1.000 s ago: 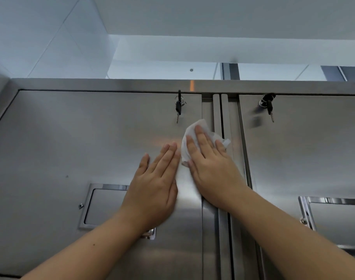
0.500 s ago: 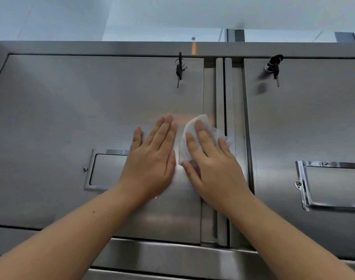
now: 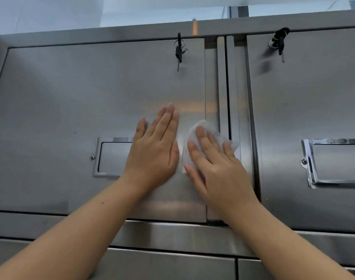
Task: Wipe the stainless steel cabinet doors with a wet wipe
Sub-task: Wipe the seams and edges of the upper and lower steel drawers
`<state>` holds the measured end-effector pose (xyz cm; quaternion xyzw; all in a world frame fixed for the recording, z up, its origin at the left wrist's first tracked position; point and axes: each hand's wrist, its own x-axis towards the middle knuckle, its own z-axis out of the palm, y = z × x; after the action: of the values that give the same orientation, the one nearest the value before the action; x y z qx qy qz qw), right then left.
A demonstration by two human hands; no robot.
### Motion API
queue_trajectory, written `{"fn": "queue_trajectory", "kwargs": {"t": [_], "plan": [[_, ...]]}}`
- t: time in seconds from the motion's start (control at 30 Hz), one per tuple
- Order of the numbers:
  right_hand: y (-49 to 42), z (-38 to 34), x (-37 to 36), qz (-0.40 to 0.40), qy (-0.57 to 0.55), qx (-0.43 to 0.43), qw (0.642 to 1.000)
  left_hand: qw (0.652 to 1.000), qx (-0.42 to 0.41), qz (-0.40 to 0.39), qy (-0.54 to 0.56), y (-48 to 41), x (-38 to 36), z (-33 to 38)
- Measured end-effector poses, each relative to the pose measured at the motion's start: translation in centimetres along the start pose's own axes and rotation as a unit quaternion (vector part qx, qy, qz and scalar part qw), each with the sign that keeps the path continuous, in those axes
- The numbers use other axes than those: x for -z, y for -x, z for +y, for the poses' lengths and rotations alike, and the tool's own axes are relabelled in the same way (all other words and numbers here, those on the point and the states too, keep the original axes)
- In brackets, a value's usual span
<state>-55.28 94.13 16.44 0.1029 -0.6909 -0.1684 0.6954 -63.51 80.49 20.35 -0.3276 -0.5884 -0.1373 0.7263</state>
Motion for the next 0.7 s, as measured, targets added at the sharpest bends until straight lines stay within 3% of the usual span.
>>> {"fn": "queue_trajectory", "kwargs": {"t": [0.4, 0.7], "plan": [[3.5, -0.6, 0.8, -0.015, 0.007, 0.035, 0.999, 0.999, -0.013, -0.03, -0.026, 4.4, 0.4, 1.4], [8.0, -3.0, 0.9, -0.012, -0.014, 0.008, 1.0, 0.999, -0.011, -0.039, -0.013, 6.6, 0.9, 2.3]]}}
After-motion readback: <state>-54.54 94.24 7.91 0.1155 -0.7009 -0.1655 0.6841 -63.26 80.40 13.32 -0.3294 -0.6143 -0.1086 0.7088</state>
